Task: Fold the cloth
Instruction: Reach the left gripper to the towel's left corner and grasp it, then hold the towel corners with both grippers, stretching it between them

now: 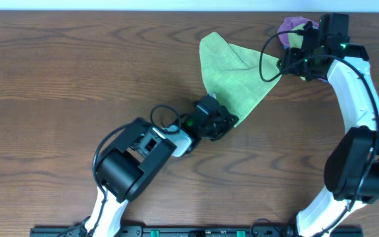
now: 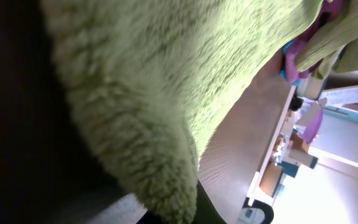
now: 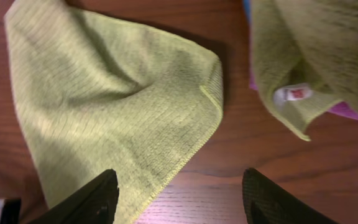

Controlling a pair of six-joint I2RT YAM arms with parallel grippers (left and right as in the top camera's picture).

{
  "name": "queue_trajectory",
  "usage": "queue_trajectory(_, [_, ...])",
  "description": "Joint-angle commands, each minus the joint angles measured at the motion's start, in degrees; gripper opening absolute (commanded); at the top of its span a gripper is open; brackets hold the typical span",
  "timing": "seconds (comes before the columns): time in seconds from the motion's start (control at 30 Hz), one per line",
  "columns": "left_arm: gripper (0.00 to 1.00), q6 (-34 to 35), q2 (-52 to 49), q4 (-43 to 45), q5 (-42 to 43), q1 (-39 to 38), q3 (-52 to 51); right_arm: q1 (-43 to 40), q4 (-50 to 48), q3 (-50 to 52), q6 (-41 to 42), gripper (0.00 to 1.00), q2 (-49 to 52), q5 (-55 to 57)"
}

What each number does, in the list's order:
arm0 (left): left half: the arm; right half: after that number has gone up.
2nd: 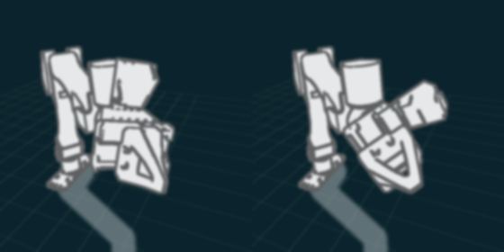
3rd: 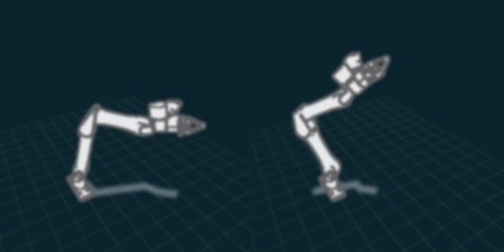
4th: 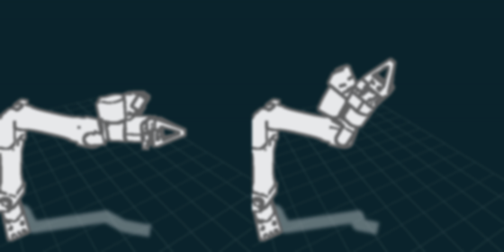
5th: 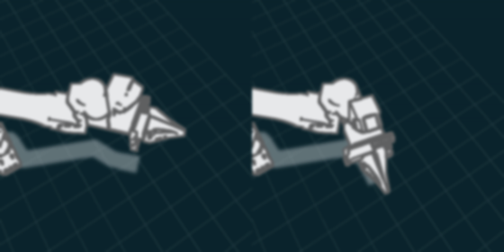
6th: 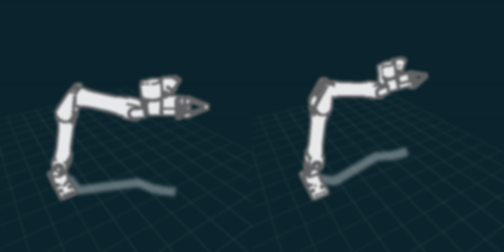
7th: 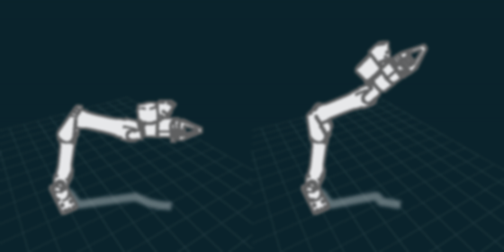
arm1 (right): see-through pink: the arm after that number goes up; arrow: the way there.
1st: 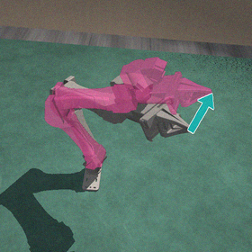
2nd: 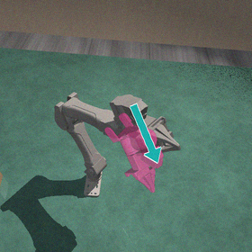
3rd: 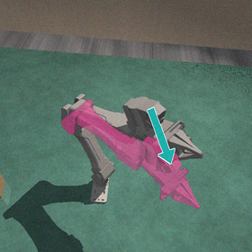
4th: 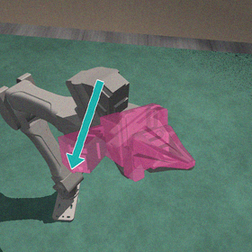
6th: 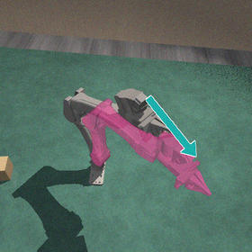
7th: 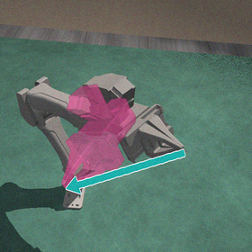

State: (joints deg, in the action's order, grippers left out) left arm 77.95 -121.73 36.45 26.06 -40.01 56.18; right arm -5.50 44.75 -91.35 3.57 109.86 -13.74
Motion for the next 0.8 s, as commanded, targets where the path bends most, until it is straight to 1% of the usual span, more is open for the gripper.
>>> queue_trajectory(0.0, [0.06, -6.4, -0.7, 0.2, 12.3, 5.2, -0.8, -0.1, -0.1, -0.7, -2.6, 0.67, -0.2, -4.5])
queue_trajectory(0.03, [0.06, -9.1, -0.3, 0.2, 15.9, 6.9, -0.8, -0.1, -0.2, -0.7, -2.6, 0.67, -0.2, -4.5])
queue_trajectory(0.13, [0.06, -14.4, 1.4, -0.8, 23.3, 10.7, -0.8, -0.1, -0.9, 0.5, -2.6, 0.68, -0.1, -4.5])
queue_trajectory(0.2, [0.06, -16.8, 2.8, -3.3, 26.5, 12.9, -0.8, -0.1, -2.6, 3.1, -2.6, 0.68, 0.0, -4.5])
queue_trajectory(0.23, [0.06, -18.7, 3.8, -5.4, 27.8, 14.0, -0.8, -0.1, -3.7, 4.7, -2.6, 0.68, 0.0, -4.5])
queue_trajectory(0.27, [0.06, -22.1, 5.3, -9.4, 29.1, 15.5, -0.8, 0.0, -6.6, 7.7, -1.8, 0.68, 0.0, -4.6])
queue_trajectory(0.33, [0.06, -29.5, 8.2, -19.5, 29.2, 18.8, -0.8, -0.1, -11.4, 12.3, 0.4, 0.70, 0.0, -5.7])
queue_trajectory(0.43, [0.06, -35.2, 10.7, -27.6, 29.0, 22.2, -0.8, 0.0, -16.0, 16.7, 2.8, 0.70, 0.0, -7.1])
queue_trajectory(0.5, [0.06, -37.2, 11.8, -30.7, 28.9, 24.1, -0.8, 0.0, -19.2, 19.3, 4.0, 0.70, 0.0, -8.7])
queue_trajectory(0.57, [0.06, -37.8, 12.4, -32.2, 28.9, 25.4, -0.8, 0.0, -21.5, 21.3, 5.9, 0.70, 0.0, -10.1])
queue_trajectory(0.67, [0.06, -38.2, 12.5, -32.4, 29.0, 25.9, -0.8, 0.4, -24.5, 23.4, 7.6, 0.68, 0.0, -12.9])
queue_trajectory(0.77, [0.06, -38.9, 12.5, -32.7, 28.9, 25.9, -0.8, 1.7, -24.8, 23.8, 9.0, 0.68, 0.0, -13.1])
